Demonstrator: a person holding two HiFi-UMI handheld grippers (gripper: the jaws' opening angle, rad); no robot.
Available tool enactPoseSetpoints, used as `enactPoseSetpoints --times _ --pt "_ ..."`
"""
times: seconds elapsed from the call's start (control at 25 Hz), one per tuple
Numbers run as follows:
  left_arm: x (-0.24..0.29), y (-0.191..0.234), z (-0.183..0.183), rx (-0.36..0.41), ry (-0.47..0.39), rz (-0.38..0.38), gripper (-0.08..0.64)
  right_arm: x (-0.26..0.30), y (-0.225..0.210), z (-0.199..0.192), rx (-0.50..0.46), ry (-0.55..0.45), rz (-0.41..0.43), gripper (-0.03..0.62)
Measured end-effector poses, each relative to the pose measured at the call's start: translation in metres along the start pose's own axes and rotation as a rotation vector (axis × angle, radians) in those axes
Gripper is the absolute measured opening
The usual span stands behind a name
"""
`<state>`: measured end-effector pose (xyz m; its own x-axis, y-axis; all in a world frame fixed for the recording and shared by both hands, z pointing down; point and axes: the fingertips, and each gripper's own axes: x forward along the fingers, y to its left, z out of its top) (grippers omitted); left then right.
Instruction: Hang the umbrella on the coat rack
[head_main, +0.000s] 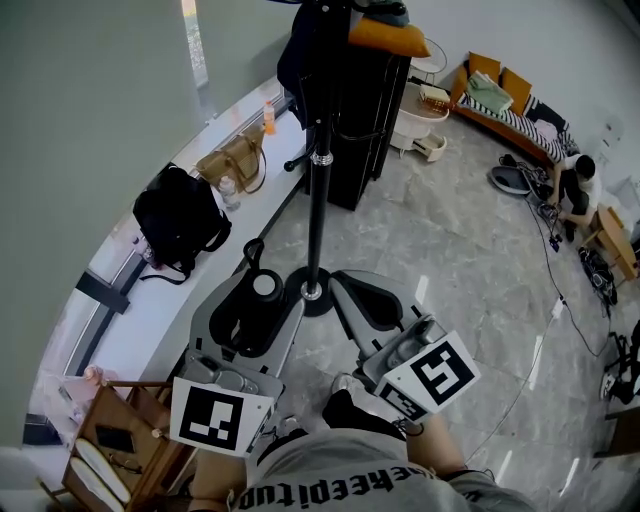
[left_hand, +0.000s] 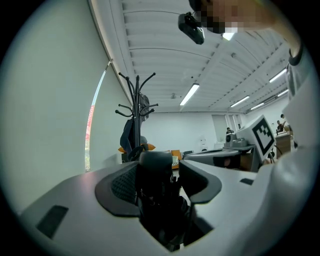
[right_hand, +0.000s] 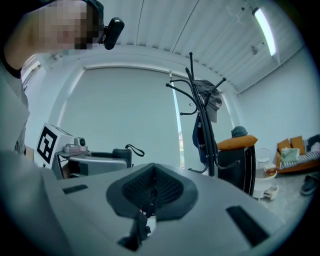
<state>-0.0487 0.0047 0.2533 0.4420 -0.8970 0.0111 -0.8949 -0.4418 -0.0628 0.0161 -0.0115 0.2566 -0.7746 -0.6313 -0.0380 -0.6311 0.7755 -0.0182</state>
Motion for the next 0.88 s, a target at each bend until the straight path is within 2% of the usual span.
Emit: enactPoseSetpoints --times 0.88 --pt "0.104 -0.023 0.005 -0.001 0.007 0.069 0.253 0.008 -0.105 0.002 0.004 -0.001 0.1 0.011"
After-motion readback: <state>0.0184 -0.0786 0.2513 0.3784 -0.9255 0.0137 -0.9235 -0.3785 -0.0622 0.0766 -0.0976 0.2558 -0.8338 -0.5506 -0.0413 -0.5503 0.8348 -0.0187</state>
